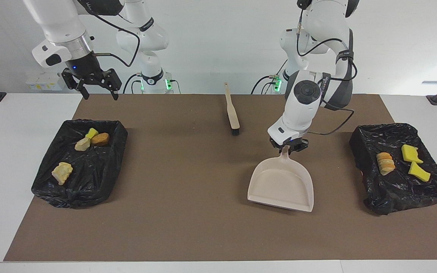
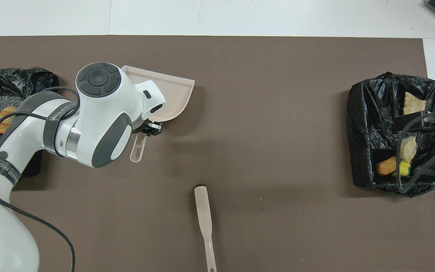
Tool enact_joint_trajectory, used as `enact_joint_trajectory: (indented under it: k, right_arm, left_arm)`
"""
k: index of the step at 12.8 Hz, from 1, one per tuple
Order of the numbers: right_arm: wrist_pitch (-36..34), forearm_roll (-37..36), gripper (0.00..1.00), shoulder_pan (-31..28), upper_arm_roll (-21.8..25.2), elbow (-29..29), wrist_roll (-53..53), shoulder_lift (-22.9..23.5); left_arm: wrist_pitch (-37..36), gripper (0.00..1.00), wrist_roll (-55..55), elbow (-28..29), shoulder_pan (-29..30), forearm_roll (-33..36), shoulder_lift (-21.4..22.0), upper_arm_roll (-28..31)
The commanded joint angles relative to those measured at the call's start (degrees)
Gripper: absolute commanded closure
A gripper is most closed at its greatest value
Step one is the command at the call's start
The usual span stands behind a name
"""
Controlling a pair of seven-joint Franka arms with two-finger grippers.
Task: Sweep and dump trash in bin
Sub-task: 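Set the dustpan down mid-table with the left gripper and release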
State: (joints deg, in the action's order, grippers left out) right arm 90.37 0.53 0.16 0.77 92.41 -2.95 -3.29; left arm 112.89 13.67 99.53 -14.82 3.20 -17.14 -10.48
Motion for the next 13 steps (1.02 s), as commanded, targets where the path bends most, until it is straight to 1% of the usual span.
enact_joint_trajectory:
  k: [1,3,4,6,8,9,10,11,13]
  right_arm:
    - [0.7,0.4,0.0,-0.4,-0.3,1.3,-1.3,-0.9]
    - [0.7,0.4,0.0,-0.4,-0.3,1.2,-1.3,-1.0]
    - [0.7,0.4,0.0,-0.4,-0.3,1.3,-1.3,-0.9]
    - [0.7,0.4,0.0,-0.4,-0.3,1.2,-1.3,-0.9]
    - [0.7,0.4,0.0,-0.4,-0.3,1.3,-1.3,-0.9]
    - [0.7,0.4,0.0,-0.4,-0.3,1.2,-1.3,-0.9]
    - [0.7,0.4,0.0,-0.4,-0.3,1.3,-1.3,-0.9]
    - [0.7,0.4,0.0,-0.4,-0.3,1.2,-1.3,-1.0]
    - [0.7,0.4,0.0,-0.4,-0.3,1.3,-1.3,-0.9]
  left_arm:
    - [1.5,1.0,7.7,-3.7,-1.5,-2.3,-2.6,-1.6]
    - [0.6,1.0,9.5,-7.5,-3.5,-2.3,-4.7,-2.3]
    - [0.1,1.0,11.6,-8.9,-4.8,-2.0,-6.0,-2.3]
    - [0.1,1.0,13.0,-10.8,-5.4,-2.3,-7.4,-2.3]
    - [0.1,1.0,15.6,-11.5,-6.4,-2.3,-8.1,-2.4]
    - [0.1,1.0,16.7,-11.7,-6.8,-2.0,-9.2,-2.3]
    - [0.1,1.0,19.0,-13.6,-8.1,-1.7,-11.7,-2.3]
    - [0.0,1.0,20.7,-14.8,-8.8,-1.3,-13.3,-2.3]
    - [-0.2,1.0,20.7,-14.7,-9.0,-1.1,-13.4,-2.4]
